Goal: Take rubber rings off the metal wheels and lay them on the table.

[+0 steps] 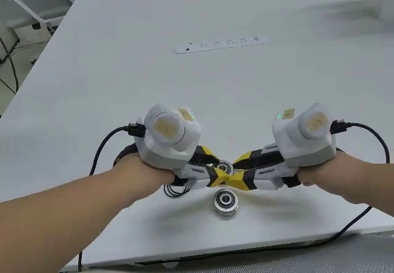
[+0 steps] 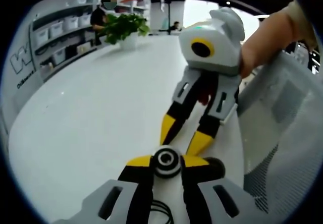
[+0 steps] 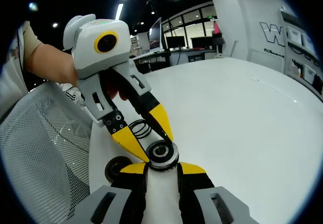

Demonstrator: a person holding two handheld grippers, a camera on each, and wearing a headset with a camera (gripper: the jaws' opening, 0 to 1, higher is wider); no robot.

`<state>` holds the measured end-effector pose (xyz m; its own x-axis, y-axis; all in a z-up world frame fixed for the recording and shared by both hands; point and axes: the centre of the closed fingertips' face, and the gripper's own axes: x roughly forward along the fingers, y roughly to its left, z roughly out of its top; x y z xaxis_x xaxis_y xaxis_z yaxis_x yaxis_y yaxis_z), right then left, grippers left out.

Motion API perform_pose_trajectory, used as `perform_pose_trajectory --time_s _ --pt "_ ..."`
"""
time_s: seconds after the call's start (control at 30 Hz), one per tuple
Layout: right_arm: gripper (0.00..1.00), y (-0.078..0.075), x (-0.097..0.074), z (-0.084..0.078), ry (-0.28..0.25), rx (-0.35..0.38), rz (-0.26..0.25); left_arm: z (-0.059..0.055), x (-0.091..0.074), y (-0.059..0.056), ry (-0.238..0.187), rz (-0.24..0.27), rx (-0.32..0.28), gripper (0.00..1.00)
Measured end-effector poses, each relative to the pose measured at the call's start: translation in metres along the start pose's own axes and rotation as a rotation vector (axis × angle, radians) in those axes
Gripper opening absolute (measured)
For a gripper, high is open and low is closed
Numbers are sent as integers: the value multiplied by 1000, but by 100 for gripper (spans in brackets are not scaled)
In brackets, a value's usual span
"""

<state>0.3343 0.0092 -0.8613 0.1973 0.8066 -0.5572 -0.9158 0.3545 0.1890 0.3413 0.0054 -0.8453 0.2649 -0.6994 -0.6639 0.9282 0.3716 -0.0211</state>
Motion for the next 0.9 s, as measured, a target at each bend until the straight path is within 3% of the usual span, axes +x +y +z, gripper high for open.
perform_pose_trajectory --time_s 0.17,0.43,0.9 --pt "20 0 0 -2 5 -1 -2 -2 0 1 8 10 23 14" --pt "24 1 4 1 -2 15 -10 -1 1 1 -5 25 28 14" --pt "19 0 -1 0 6 -62 -15 -1 1 1 4 39 16 14"
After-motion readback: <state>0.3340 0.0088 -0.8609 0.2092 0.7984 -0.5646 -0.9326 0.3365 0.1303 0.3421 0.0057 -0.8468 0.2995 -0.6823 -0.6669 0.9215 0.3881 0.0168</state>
